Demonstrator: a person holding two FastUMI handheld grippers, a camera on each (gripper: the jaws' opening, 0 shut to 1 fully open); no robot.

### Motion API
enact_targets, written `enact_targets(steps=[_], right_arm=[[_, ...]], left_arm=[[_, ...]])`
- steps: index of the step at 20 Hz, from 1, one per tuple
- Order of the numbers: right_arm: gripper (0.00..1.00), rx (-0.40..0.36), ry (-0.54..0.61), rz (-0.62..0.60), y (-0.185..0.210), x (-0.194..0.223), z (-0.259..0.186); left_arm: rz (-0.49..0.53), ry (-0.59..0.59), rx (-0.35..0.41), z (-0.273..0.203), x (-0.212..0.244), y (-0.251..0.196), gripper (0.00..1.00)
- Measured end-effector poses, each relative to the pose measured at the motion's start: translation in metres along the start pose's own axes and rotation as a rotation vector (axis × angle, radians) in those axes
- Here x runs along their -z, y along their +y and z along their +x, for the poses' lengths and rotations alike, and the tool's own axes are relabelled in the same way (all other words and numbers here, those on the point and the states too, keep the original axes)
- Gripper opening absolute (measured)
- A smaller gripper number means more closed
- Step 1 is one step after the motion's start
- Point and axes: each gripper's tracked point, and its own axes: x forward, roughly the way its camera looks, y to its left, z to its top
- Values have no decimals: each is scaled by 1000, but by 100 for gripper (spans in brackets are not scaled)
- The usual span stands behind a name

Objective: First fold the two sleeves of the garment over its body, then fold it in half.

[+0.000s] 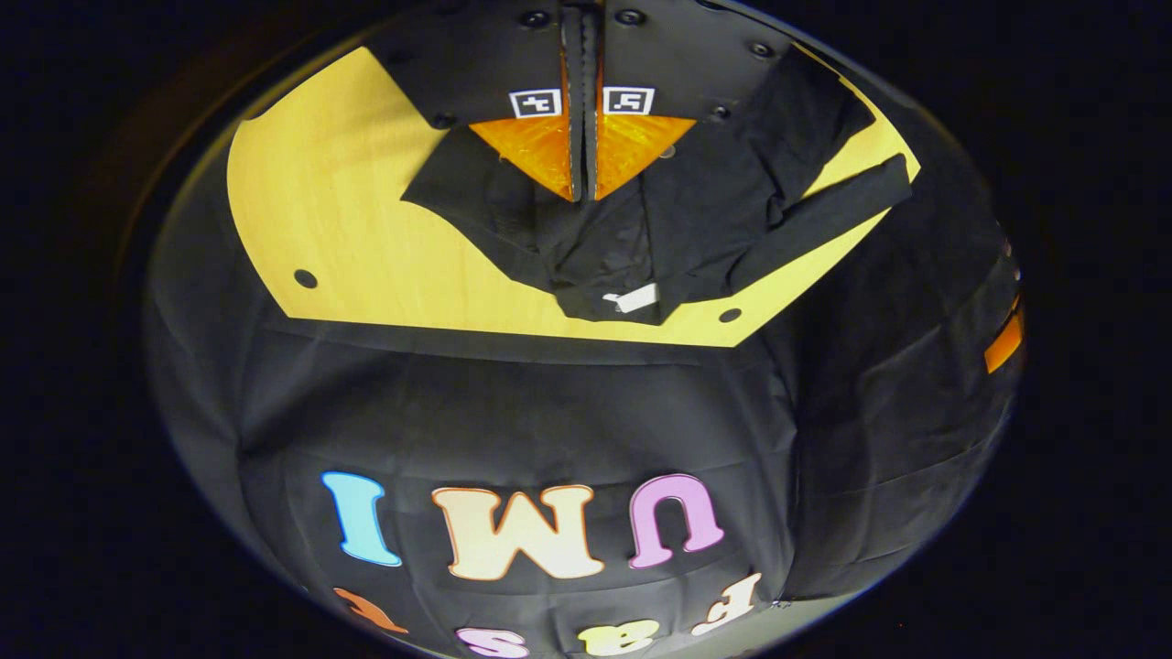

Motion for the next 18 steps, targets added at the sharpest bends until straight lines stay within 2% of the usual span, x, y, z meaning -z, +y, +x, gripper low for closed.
enact_targets(steps=[7,8,10,14,18], right_arm=[[0,-77,-17,-69,78,-27,28],[5,-90,-14,-73,88,-29,35],[2,-112,-11,-89,109,-35,48],[5,-136,3,-100,139,-42,72],[2,-140,27,-111,163,-42,94]], left_arm=[[-10,23,-17,19,13,34,94],[-12,29,-21,21,16,39,94],[-7,36,-33,28,20,50,94],[-3,56,-42,43,32,66,94],[-15,87,-41,54,46,79,94]])
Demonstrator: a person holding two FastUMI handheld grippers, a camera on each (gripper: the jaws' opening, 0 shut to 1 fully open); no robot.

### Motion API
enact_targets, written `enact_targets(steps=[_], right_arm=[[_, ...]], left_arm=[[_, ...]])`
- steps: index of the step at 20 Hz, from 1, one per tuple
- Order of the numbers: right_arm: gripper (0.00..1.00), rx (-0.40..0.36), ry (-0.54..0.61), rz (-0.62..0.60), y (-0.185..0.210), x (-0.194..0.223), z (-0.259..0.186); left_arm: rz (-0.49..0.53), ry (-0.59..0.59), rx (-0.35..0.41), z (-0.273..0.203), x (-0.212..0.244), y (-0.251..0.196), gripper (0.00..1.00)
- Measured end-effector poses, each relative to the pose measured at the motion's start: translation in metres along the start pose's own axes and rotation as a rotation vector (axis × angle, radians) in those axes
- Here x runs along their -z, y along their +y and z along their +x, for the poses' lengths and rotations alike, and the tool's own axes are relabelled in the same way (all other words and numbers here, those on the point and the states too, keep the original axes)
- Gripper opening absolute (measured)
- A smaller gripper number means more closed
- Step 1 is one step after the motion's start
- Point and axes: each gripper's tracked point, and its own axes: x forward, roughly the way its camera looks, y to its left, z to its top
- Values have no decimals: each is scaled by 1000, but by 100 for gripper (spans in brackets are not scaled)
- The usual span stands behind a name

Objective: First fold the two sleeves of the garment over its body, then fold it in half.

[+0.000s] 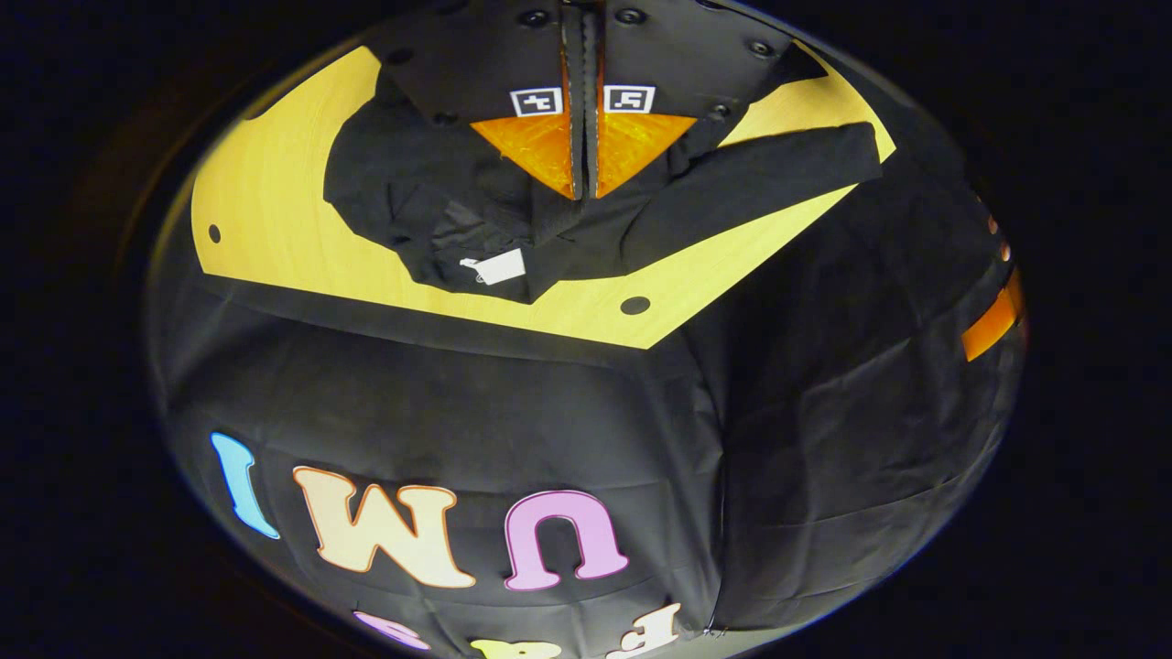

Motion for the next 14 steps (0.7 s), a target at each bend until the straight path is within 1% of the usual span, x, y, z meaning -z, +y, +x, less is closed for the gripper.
enact_targets(steps=[6,7,8,11,13,14], right_arm=[[2,38,3,-2,11,-12,30],[3,49,-15,8,11,-18,32],[7,46,-44,18,11,-27,30],[95,105,-157,-2,0,-54,15],[97,118,-186,-13,-7,-58,9],[97,127,-180,-19,-12,-56,7]], left_arm=[[-24,46,-12,10,20,19,94],[-24,52,-17,11,21,24,94],[-25,59,-23,12,26,26,94],[-41,106,-51,13,41,38,94],[-60,159,-72,13,59,44,94],[-71,190,-83,12,70,47,94]])
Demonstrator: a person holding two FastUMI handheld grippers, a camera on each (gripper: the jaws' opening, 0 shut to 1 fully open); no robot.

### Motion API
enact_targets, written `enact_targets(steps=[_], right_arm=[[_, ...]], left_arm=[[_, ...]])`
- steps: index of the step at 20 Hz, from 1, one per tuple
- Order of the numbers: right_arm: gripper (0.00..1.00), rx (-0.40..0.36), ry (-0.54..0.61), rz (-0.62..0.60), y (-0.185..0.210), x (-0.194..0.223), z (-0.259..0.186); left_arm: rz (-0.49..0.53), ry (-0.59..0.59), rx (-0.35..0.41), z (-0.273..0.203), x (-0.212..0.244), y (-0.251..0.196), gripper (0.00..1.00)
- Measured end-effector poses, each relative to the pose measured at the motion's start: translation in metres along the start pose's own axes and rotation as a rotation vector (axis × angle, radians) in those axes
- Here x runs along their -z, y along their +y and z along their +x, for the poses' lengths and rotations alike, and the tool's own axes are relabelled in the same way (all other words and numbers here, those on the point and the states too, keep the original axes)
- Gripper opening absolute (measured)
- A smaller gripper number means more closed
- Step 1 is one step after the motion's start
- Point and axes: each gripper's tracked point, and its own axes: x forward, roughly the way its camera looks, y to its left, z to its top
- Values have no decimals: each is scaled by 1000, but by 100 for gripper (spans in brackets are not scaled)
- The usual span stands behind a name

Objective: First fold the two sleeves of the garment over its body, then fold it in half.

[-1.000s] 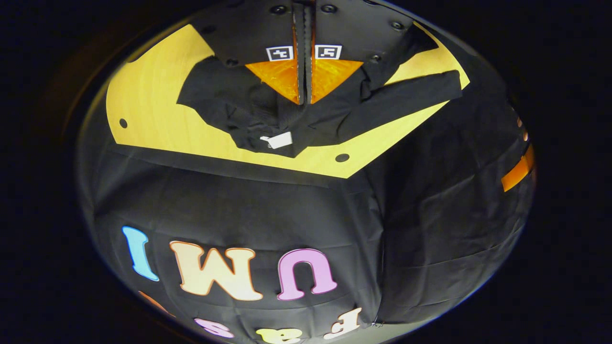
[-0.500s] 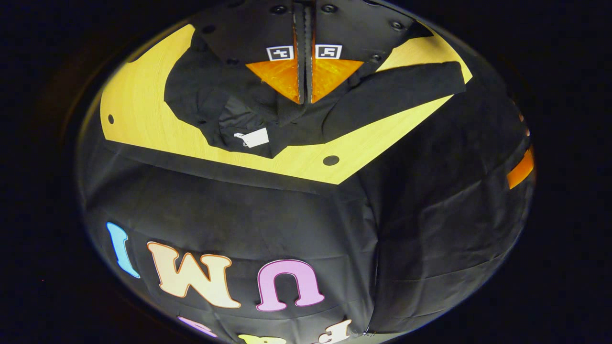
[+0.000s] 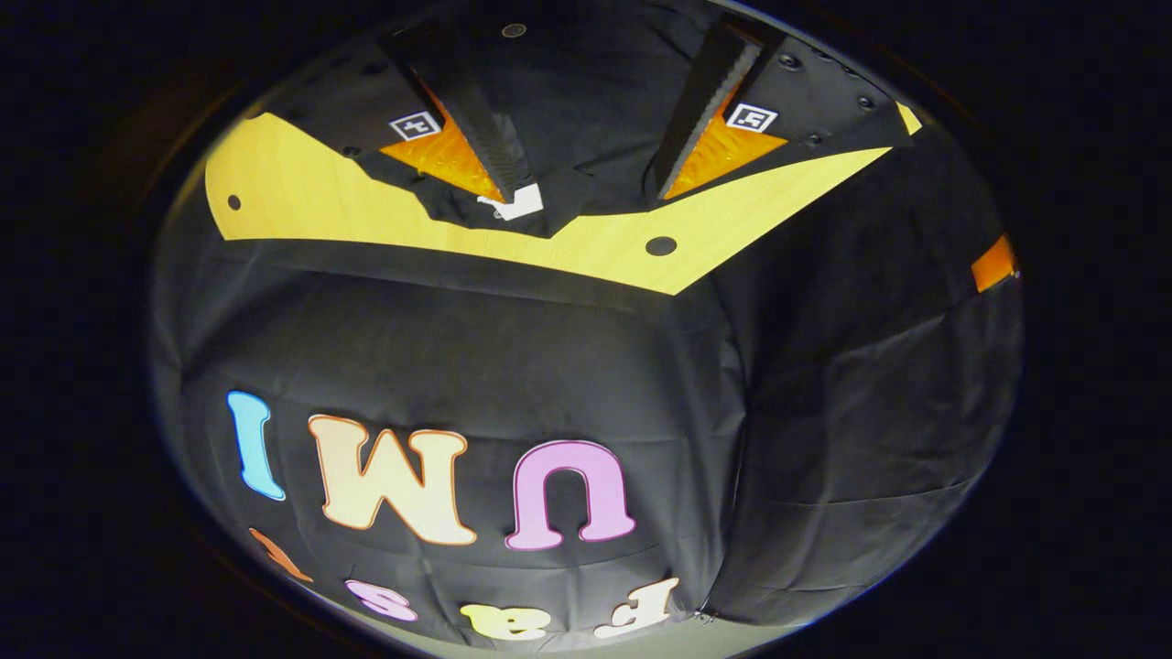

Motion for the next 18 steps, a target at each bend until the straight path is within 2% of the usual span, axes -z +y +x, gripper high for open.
enact_targets(steps=[3,4,9,14,18], right_arm=[[97,18,24,-13,-14,8,-7],[97,24,26,-20,-17,10,-9],[96,31,48,-46,-26,19,-17],[96,42,77,-82,-37,27,-22],[99,55,96,-93,-47,33,-27]], left_arm=[[-27,87,-31,6,24,5,99],[-41,108,-40,8,36,10,96],[-84,232,-82,1,89,28,97],[-46,328,-95,-2,139,25,97],[-72,415,-107,-5,177,25,97]])
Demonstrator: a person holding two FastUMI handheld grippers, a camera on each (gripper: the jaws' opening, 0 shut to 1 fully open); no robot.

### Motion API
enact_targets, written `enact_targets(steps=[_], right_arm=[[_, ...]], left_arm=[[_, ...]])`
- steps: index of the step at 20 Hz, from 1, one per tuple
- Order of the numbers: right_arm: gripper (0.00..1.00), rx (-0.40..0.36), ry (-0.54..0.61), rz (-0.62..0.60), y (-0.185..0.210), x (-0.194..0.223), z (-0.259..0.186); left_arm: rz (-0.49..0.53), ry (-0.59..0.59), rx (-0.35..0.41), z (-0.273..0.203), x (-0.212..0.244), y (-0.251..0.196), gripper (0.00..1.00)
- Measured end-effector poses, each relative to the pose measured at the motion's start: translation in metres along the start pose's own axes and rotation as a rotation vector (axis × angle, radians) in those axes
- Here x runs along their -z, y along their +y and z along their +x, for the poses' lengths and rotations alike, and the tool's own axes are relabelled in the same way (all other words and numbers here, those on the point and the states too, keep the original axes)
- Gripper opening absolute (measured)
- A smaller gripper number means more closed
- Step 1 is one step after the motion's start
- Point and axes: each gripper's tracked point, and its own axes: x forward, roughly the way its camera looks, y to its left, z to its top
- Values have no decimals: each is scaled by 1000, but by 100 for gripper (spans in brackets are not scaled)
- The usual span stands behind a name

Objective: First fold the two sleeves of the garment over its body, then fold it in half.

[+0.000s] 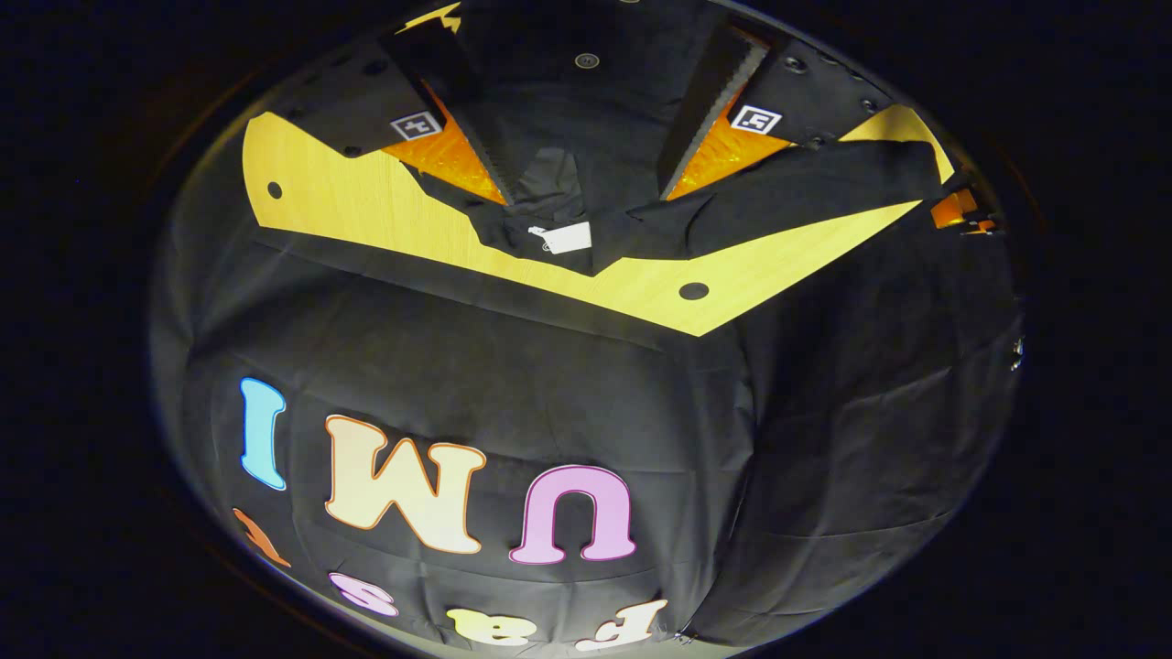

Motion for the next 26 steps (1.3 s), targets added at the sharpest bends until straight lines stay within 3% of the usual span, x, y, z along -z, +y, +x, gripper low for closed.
enact_targets(steps=[13,19,20,24,25,26], right_arm=[[100,11,36,-38,-3,11,-1],[99,20,36,-34,-9,10,-4],[99,18,36,-33,-10,9,-5],[100,17,32,-30,-13,8,-8],[99,16,30,-29,-13,9,-9],[100,16,27,-29,-13,8,-10]], left_arm=[[-27,193,-74,34,66,12,98],[-9,154,-81,32,62,7,95],[-12,156,-71,31,62,5,88],[-50,138,-51,31,65,2,33],[-64,133,-34,31,64,-3,28],[-79,128,-29,32,61,-9,5]])
